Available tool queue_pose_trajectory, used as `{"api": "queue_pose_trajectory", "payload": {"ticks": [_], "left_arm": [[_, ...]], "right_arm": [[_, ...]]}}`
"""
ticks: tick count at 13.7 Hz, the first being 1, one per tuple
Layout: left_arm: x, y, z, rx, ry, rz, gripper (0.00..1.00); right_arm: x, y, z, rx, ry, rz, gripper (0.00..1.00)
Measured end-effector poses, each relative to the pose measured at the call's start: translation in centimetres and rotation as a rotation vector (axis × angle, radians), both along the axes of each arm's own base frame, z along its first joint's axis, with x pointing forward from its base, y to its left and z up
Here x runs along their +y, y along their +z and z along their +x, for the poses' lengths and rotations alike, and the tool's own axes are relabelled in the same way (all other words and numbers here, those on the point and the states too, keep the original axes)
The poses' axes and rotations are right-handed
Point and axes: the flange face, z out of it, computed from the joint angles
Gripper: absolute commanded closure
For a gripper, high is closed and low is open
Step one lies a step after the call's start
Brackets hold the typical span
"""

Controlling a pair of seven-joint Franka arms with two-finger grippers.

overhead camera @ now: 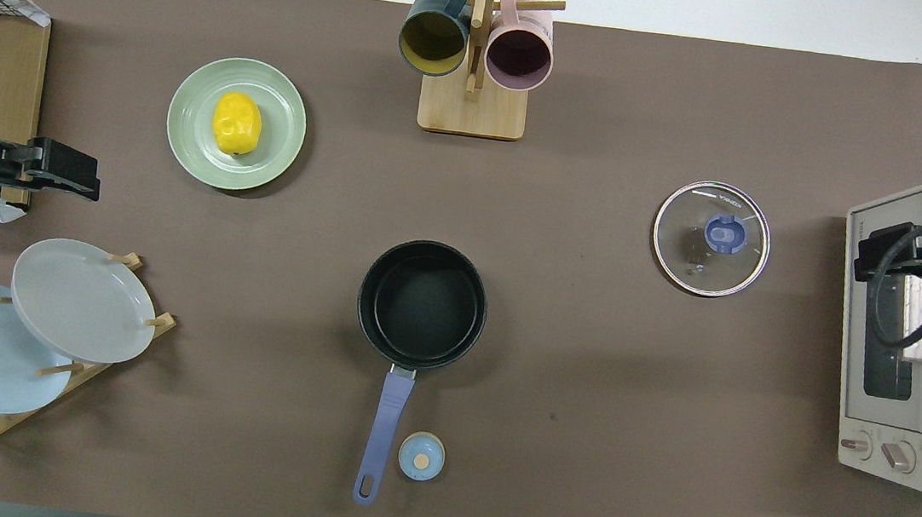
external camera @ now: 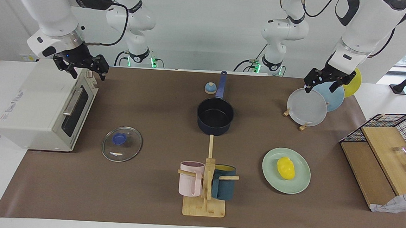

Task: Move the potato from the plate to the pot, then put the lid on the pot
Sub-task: 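Move the left gripper toward the yellow potato on the green plate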

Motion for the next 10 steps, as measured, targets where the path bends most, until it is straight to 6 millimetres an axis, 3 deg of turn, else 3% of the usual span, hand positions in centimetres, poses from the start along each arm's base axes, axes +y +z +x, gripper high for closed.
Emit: {"api": "queue_pose_trajectory", "payload": {"ticks": [10], "left_arm": [[-0.46, 0.13, 0.74, -0.053, -0.029, -0.007, 0.00]], "right_arm": [[0.00, -0.03, 0.00, 0.001, 0.000, 0.000, 0.00]]}}
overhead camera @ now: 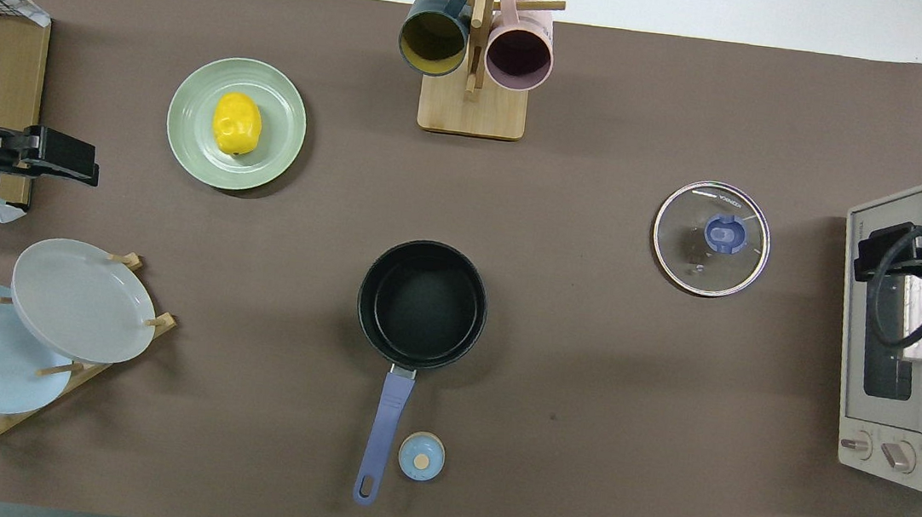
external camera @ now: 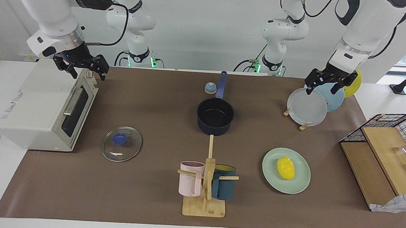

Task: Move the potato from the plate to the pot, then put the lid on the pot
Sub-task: 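Move the left gripper toward the yellow potato on the green plate, then grasp the potato with the left gripper while the right gripper reaches the lid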

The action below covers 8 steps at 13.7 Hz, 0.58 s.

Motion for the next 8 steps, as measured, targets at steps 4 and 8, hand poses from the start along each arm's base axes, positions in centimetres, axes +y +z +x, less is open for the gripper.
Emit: {"api": "queue_pose_trajectory", "payload": {"ticks": [4, 8], "left_arm": [[-1.5, -6.1, 4.9, 0.064, -0.023, -0.029, 0.00], [-4.8, -16.2, 13.1, 0.087, -0.050, -0.076, 0.00]], "right_arm": [[0.0, -0.5, 0.0, 0.012, 0.000, 0.000, 0.00], [0.6, -0.6, -0.1, 0.012, 0.011, 0.001, 0.00]]}}
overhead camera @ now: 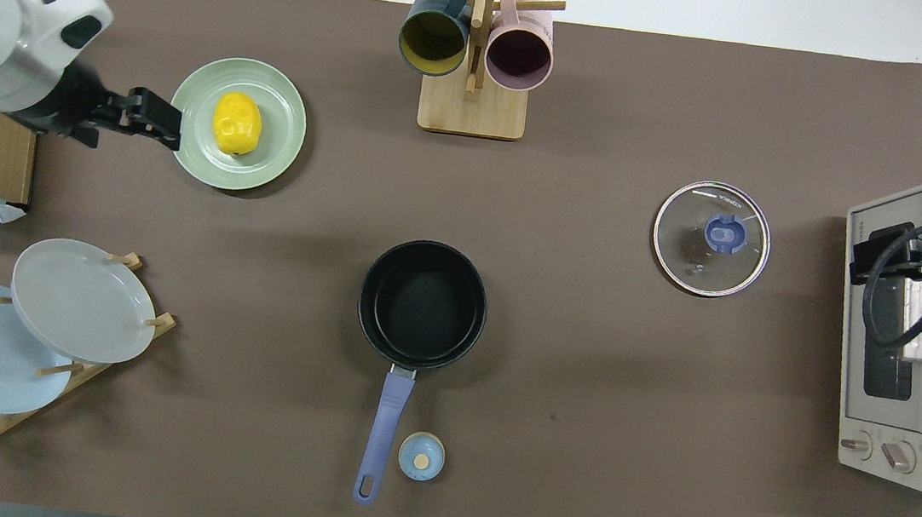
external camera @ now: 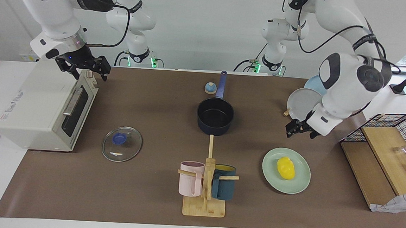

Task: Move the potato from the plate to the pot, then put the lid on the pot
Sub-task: 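Grasp the potato with the left gripper while the right gripper reaches the lid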

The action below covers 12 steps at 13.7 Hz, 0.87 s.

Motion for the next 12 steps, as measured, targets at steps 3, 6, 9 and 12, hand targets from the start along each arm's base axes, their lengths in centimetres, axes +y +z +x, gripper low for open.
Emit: {"api": "queue_pose_trajectory", "payload": {"ticks": [3, 6, 9, 12], "left_arm": [[-1.2, -6.1, 2.5, -0.011, 0.036, -0.007, 0.00], [-1.3, -8.5, 3.0, -0.015, 0.065, 0.023, 0.00], [-1.0, -10.4, 2.9, -0.036, 0.157, 0.037, 0.00], [-1.2, -11.4, 2.8, -0.049, 0.228, 0.035, 0.00]], "right_arm": [[0.1, 0.4, 0.0, -0.021, 0.002, 0.004, 0.00], [0.6, -0.8, 0.6, -0.051, 0.008, 0.017, 0.00], [1.2, -4.9, 1.6, -0.077, 0.021, 0.035, 0.00], [2.8, -11.3, 2.5, -0.102, 0.032, 0.065, 0.00]]}}
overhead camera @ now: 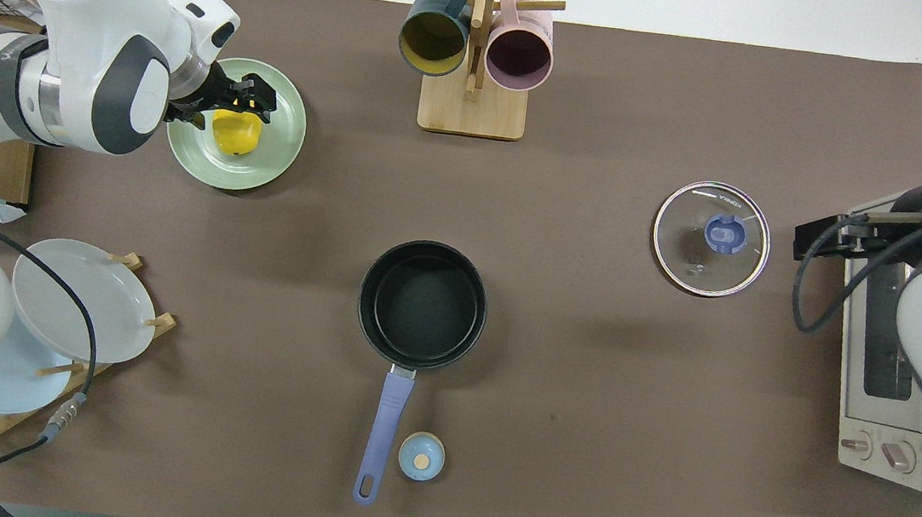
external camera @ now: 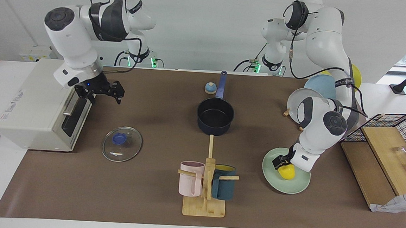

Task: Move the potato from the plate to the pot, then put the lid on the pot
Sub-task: 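Grasp the potato with the left gripper while the right gripper reaches the lid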

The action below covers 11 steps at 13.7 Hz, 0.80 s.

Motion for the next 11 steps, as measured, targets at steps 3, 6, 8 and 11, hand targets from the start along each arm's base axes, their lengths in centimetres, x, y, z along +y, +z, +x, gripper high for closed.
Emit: {"api": "queue_pose_trajectory", "payload": {"ticks": [3, 6, 8, 11], "left_arm": [[0.0, -1.0, -0.2, -0.007, 0.012, -0.002, 0.22], [0.0, -0.9, -0.3, -0.010, 0.014, -0.001, 1.00], [0.2, -0.7, -0.2, -0.020, 0.000, 0.026, 1.00], [-0.2, 2.4, 0.3, -0.055, -0.006, 0.023, 1.00]], "right_arm": [[0.8, -6.0, 0.7, -0.031, 0.043, 0.000, 0.00], [0.9, -11.0, 1.2, -0.048, 0.068, -0.002, 0.00], [0.8, -13.1, 1.7, -0.046, 0.107, -0.005, 0.00], [0.2, -15.3, 2.4, -0.053, 0.160, -0.009, 0.00]]}}
